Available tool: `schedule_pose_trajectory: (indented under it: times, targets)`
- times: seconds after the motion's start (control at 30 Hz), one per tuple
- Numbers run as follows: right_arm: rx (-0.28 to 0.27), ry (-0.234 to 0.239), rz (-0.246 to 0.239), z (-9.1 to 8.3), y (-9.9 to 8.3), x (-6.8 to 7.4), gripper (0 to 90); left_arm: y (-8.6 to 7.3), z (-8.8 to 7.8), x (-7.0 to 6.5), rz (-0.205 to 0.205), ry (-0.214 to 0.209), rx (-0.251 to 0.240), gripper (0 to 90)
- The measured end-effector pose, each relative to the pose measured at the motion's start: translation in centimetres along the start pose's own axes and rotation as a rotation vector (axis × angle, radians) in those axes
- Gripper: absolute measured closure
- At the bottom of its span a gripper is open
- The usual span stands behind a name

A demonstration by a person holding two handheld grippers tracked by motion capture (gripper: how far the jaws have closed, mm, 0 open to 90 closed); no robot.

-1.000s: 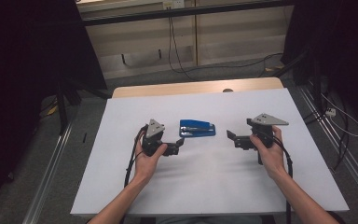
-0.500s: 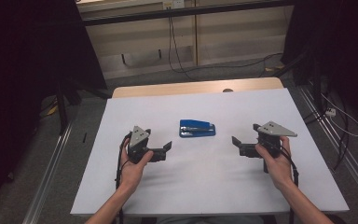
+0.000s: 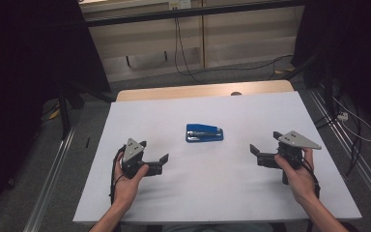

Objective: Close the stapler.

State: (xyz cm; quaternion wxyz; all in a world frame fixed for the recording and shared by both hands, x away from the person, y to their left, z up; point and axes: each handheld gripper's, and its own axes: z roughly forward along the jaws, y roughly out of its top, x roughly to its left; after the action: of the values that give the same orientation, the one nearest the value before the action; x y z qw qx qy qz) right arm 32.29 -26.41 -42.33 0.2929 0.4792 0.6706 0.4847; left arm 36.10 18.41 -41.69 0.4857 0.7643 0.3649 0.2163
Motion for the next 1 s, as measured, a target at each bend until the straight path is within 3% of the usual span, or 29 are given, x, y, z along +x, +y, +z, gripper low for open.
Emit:
schedule_pose_trajectory:
  times: [0.2,0.3,0.37,0.73,0.9,1.0]
  targets:
    - [-0.009,-0.025,0.011,-0.9,-0.5,-0.4,2.4,-0.3,-1.3,0.3,-0.017,0.009,-0.015,4.3]
    - [-0.007,-0.029,0.016,-1.4,-0.8,-0.5,2.0,-0.2,-1.9,0.1,0.042,0.030,-0.026,4.3]
    - [-0.011,-0.037,0.018,-1.7,-0.9,-0.6,2.0,-0.2,-2.3,0.2,0.021,0.015,-0.034,4.3]
    - [-0.010,-0.060,0.029,-3.3,-2.1,-0.4,1.5,-1.7,-4.3,1.1,-0.037,0.069,-0.027,4.3]
    - [-0.017,-0.073,0.038,-4.0,-2.4,-0.5,1.2,-2.1,-4.6,1.0,-0.042,0.087,-0.015,4.3]
    - [-0.037,-0.071,0.044,-4.5,-2.6,-0.4,0.9,-2.3,-4.6,0.7,-0.034,0.074,-0.006,4.2]
